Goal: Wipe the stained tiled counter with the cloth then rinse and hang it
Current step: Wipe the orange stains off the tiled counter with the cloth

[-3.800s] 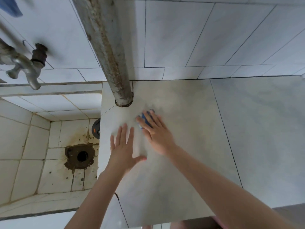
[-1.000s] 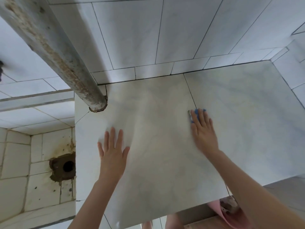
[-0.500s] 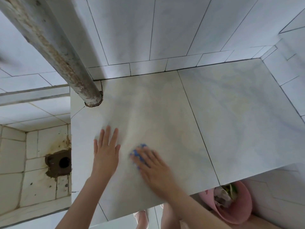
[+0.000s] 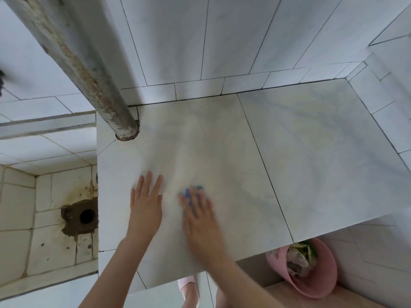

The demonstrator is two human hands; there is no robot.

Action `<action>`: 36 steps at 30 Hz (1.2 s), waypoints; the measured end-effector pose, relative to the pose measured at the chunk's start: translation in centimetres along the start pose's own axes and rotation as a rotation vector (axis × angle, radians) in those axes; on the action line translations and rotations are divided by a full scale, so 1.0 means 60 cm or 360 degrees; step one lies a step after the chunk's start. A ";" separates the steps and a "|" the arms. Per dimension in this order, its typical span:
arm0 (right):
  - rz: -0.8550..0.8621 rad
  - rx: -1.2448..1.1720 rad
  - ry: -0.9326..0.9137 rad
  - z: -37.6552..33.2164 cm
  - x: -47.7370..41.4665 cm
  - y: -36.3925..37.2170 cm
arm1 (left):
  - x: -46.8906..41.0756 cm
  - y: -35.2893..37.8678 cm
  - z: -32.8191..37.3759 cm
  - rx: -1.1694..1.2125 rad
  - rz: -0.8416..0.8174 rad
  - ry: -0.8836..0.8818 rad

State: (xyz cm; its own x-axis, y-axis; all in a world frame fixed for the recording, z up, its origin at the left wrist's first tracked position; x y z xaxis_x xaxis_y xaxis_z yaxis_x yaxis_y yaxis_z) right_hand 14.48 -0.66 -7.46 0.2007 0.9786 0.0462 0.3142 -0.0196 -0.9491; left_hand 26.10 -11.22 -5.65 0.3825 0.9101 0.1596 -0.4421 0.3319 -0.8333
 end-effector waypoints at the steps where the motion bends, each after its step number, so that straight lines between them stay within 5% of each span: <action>1: -0.0021 -0.0043 -0.0136 -0.039 0.020 0.011 | -0.002 -0.003 -0.002 0.0015 -0.0005 0.0006; 4: -0.0058 -0.0025 -0.0470 -0.096 0.071 0.035 | -0.003 -0.008 -0.006 0.0038 -0.0045 0.0023; 8: -0.0070 0.0059 -0.0507 -0.031 0.065 0.012 | -0.001 -0.010 -0.009 0.0031 -0.0032 0.0039; 16: 0.0075 0.0209 0.0490 0.261 0.028 -0.078 | 0.002 -0.007 -0.006 0.0025 -0.0036 0.0016; 21: 0.0186 0.0157 0.0769 0.217 0.026 -0.056 | 0.002 -0.002 -0.004 0.0020 -0.0018 0.0008; 29: 0.0006 -0.0042 -0.0238 -0.088 0.099 0.036 | -0.004 -0.007 -0.011 0.0025 -0.0032 0.0060; 33: -0.0058 0.0065 -0.0415 -0.047 0.100 0.020 | -0.002 -0.007 -0.020 -0.0052 -0.0084 0.0096; 36: -0.0059 0.0159 -0.0260 0.044 0.086 -0.012 | 0.001 -0.008 -0.022 -0.0086 -0.0105 0.0092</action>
State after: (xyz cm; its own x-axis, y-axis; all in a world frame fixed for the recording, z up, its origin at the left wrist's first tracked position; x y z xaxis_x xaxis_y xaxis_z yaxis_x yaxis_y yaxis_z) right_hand 12.83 4.93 -7.39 0.0345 0.9987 0.0383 0.2233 0.0296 -0.9743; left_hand 27.44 -11.65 -5.92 0.4562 0.8703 0.1857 -0.3703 0.3754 -0.8497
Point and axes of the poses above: each hand's wrist, its own x-axis away from the middle knuckle, its own y-axis out of the palm, z = x × y, the point moved 2 cm from there along -x, towards the middle knuckle, and after that the axes turned 6 degrees about x, right-handed, at the moved point
